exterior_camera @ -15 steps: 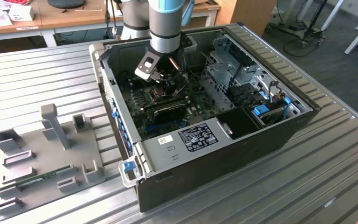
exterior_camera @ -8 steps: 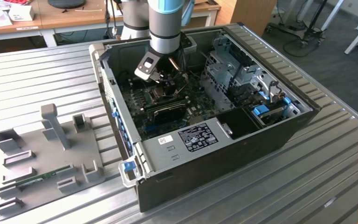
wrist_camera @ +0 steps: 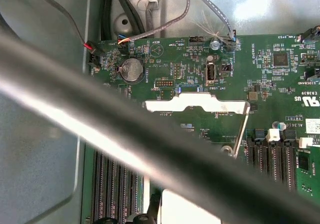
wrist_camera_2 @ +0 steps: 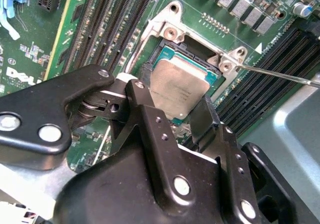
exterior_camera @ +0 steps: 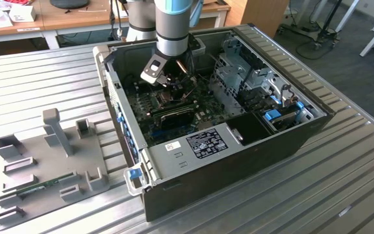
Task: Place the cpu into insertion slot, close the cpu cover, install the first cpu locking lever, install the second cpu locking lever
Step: 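Place the cpu into insertion slot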
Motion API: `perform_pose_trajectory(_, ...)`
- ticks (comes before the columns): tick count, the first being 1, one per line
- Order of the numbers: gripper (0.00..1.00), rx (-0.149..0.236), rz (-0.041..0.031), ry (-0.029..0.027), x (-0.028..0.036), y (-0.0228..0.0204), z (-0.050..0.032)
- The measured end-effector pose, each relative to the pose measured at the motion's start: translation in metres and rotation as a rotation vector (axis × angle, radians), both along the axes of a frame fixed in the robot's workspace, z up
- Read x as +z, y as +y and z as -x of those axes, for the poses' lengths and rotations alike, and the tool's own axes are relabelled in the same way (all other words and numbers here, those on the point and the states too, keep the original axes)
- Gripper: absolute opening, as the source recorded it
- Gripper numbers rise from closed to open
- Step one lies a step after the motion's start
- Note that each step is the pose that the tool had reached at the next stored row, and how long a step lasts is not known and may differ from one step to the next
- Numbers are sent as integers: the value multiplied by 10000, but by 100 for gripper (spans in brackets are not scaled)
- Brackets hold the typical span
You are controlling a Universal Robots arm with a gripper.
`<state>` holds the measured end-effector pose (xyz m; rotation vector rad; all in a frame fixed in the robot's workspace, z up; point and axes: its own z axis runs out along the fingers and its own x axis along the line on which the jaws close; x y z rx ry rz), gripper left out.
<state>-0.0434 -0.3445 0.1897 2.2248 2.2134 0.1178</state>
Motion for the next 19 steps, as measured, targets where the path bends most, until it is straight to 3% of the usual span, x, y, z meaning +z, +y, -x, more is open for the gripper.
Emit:
perform_pose_trajectory(3, 55, 1, -8, -5, -4, 2, -1)
perform_pose_trajectory(4, 60, 1, -6, -4, -3, 2, -1)
perform_pose_trajectory(19, 60, 0, -3, -1, -5, 1, -1)
